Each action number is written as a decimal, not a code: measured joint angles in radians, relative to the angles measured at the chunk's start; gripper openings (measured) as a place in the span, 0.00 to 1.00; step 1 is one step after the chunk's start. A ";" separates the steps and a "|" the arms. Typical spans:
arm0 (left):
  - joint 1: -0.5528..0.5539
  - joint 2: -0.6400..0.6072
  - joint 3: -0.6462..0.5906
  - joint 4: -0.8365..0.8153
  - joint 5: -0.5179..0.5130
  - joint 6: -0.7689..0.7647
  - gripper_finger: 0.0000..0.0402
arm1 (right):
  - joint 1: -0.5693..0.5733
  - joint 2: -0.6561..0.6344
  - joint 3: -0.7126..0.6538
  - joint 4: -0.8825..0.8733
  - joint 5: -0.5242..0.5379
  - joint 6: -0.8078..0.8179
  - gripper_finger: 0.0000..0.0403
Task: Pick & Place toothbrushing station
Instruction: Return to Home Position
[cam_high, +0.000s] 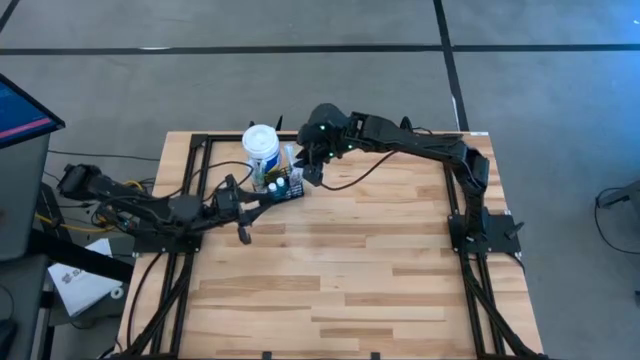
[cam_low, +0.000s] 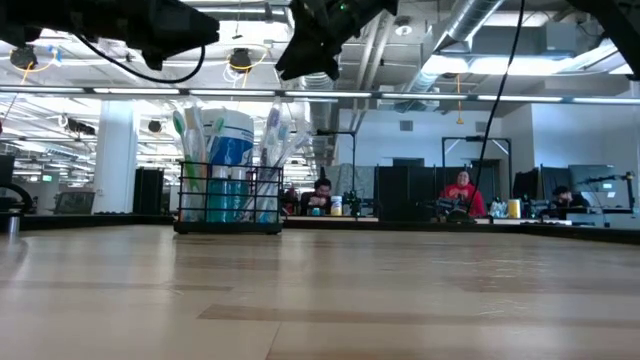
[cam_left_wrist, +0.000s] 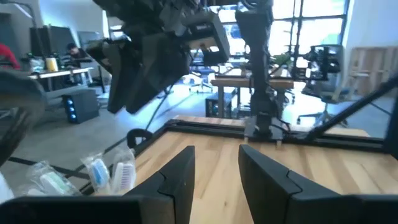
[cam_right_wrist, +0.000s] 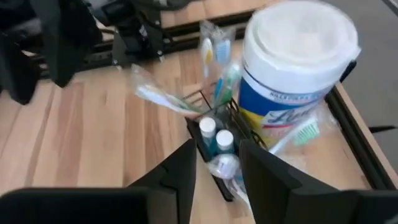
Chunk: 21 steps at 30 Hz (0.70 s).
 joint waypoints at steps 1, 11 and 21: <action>-0.011 -0.012 0.000 -0.018 0.000 -0.001 0.29 | 0.004 -0.004 0.001 -0.002 0.000 0.001 0.28; -0.078 -0.128 0.014 -0.289 -0.038 -0.063 0.29 | 0.088 -0.141 0.000 -0.188 -0.002 -0.018 0.23; -0.074 -0.140 0.047 -0.463 0.232 -0.165 0.29 | 0.295 -0.256 -0.002 -0.281 0.028 -0.048 0.17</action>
